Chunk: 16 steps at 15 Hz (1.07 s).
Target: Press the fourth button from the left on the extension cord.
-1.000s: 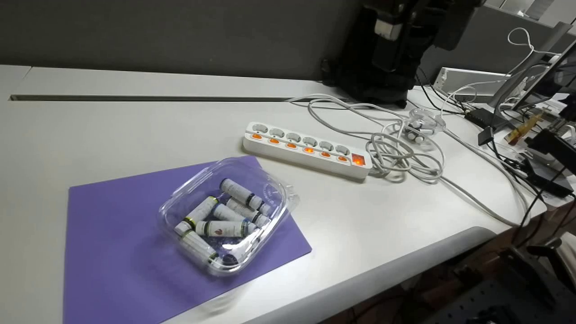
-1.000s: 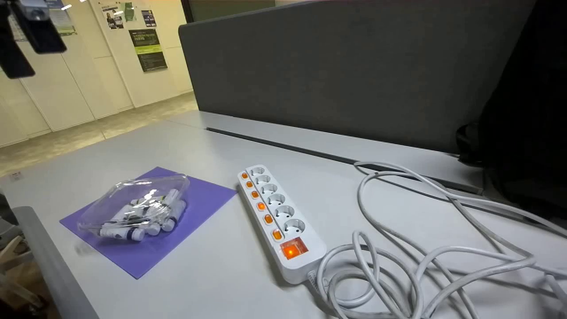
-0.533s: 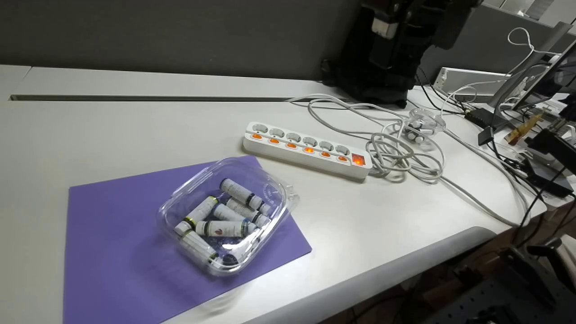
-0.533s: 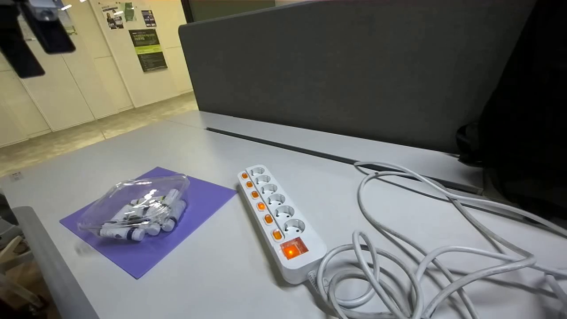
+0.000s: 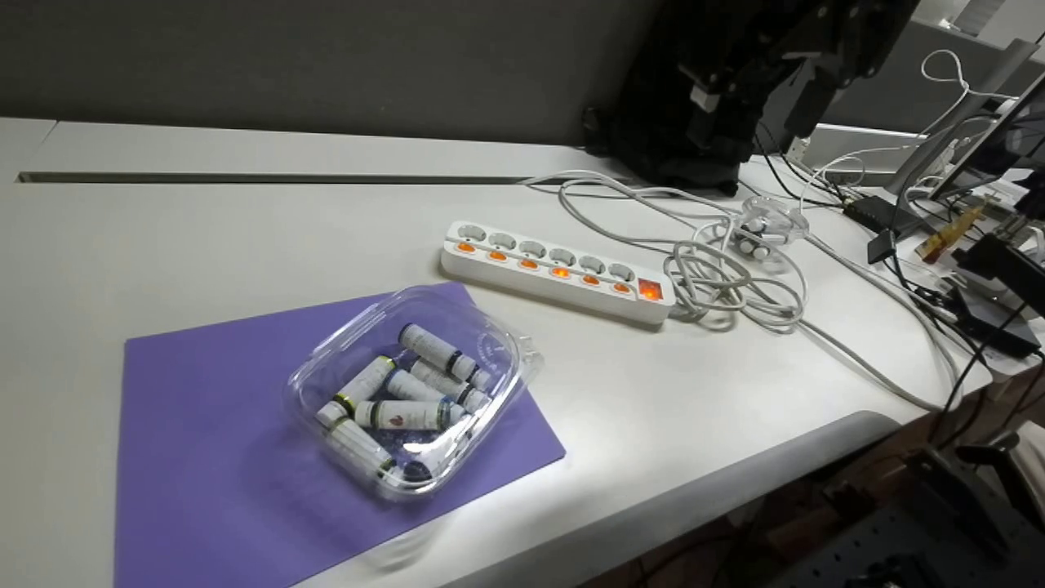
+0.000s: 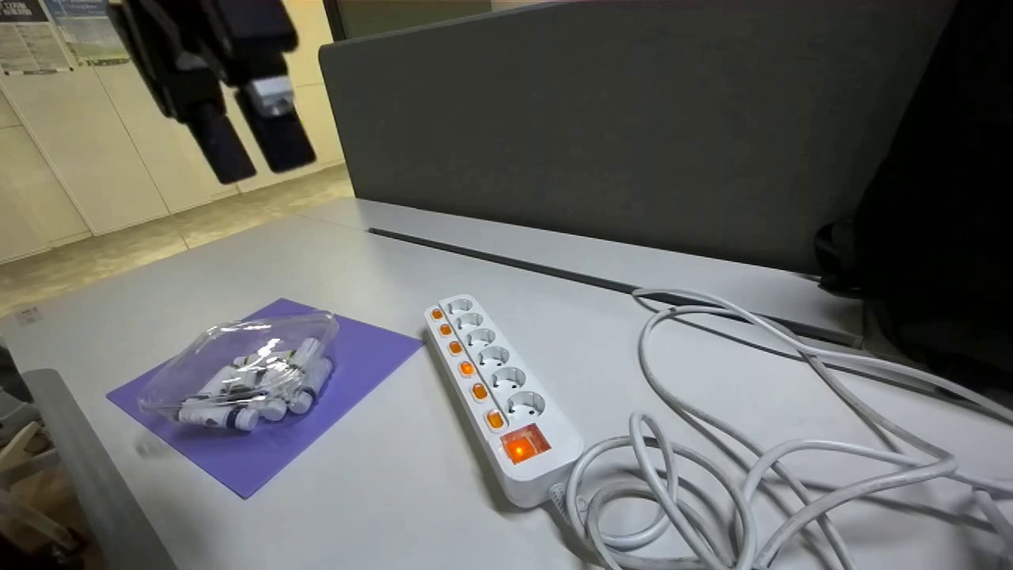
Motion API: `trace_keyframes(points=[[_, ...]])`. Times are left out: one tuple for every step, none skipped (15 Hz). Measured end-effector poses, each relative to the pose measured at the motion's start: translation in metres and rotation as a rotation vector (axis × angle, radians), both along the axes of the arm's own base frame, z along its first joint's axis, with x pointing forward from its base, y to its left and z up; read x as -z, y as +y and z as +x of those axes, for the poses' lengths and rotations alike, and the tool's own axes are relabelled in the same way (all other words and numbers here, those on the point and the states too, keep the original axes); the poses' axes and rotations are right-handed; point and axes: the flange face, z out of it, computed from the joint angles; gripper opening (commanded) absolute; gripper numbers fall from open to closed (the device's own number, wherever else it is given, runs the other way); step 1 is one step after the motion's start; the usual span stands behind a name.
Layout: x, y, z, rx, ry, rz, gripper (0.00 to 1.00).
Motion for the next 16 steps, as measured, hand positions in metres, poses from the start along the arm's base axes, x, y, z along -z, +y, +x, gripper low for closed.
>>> trace_keyframes(points=[[0.010,-0.011,0.005,0.022,0.005,0.007,1.00],[0.020,-0.020,0.011,0.038,0.010,0.011,1.00],[0.030,-0.027,0.017,0.048,0.014,0.010,1.00],[0.039,-0.031,0.024,0.053,0.016,0.011,0.77],[0.047,-0.033,0.031,0.053,0.016,0.009,0.73],[0.055,-0.035,0.039,0.050,0.012,0.006,0.67],[0.062,-0.035,0.047,0.047,0.004,0.005,0.60],[0.068,-0.036,0.056,0.043,-0.008,0.002,0.51],[0.074,-0.036,0.064,0.037,-0.022,0.000,0.45],[0.080,-0.035,0.072,0.034,-0.037,-0.001,0.38],[0.085,-0.035,0.080,0.035,-0.050,0.001,0.31],[0.090,-0.035,0.086,0.037,-0.060,0.006,0.25],[0.096,-0.034,0.093,0.036,-0.067,0.011,0.19],[0.102,-0.034,0.099,0.035,-0.072,0.017,0.11],[0.108,-0.033,0.104,0.037,-0.073,0.024,0.05],[0.114,-0.031,0.109,0.042,-0.074,0.034,0.01]])
